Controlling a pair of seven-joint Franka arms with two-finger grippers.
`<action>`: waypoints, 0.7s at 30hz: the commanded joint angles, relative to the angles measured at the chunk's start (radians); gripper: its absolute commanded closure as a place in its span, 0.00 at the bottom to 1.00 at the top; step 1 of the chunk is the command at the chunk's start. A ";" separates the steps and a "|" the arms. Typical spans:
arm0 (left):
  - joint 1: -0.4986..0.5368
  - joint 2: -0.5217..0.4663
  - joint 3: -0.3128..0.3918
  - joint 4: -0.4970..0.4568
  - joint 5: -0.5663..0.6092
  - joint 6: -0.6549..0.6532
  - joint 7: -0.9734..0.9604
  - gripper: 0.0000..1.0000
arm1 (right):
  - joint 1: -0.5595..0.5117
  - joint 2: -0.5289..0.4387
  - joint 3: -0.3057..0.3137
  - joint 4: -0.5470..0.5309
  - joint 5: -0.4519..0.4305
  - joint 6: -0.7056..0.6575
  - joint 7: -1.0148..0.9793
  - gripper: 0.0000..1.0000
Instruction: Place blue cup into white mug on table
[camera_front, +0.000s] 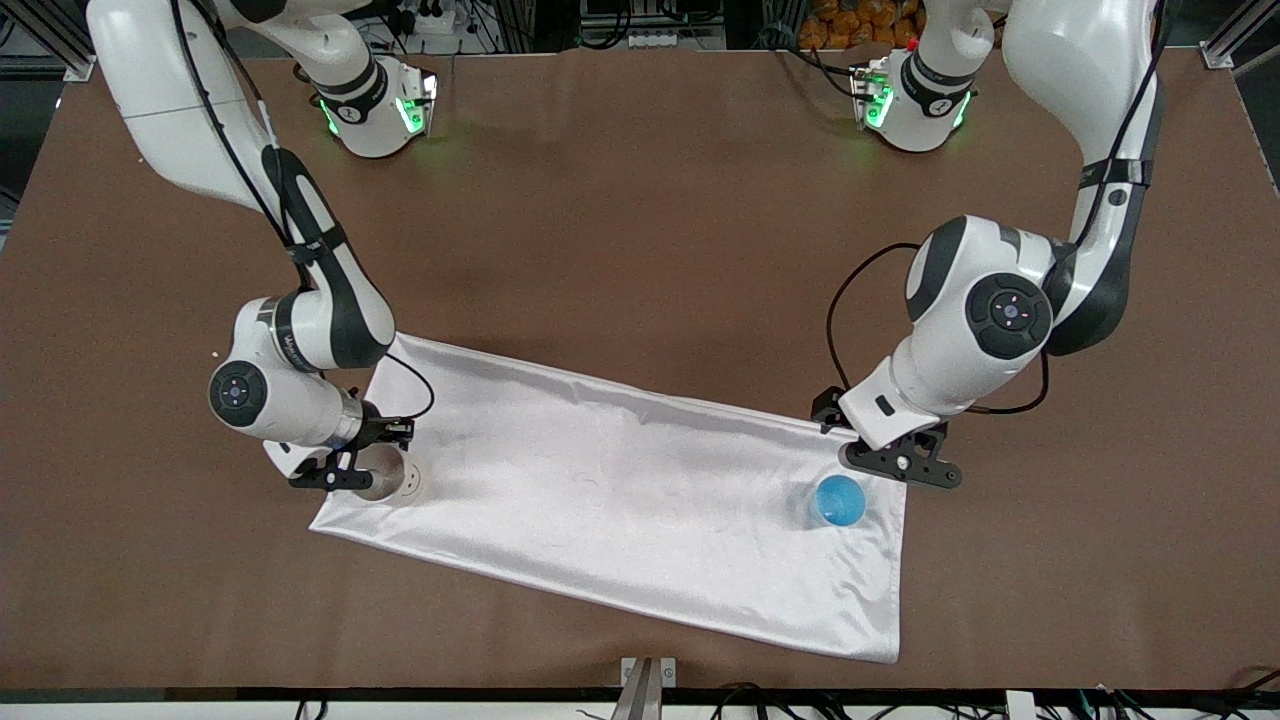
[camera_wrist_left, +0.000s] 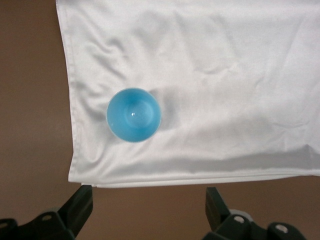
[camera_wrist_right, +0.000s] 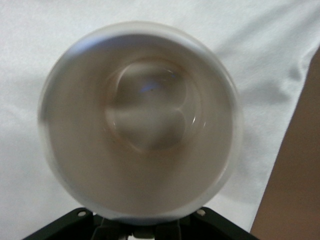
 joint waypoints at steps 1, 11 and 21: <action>-0.010 0.060 0.005 0.032 0.003 0.073 0.072 0.00 | 0.065 -0.061 -0.001 0.003 0.022 -0.087 0.054 1.00; -0.007 0.120 0.003 0.032 0.001 0.171 0.126 0.00 | 0.189 -0.140 0.016 0.006 0.029 -0.110 0.224 1.00; -0.012 0.182 0.003 0.032 0.001 0.283 0.148 0.00 | 0.390 -0.255 0.013 0.000 0.017 -0.182 0.413 1.00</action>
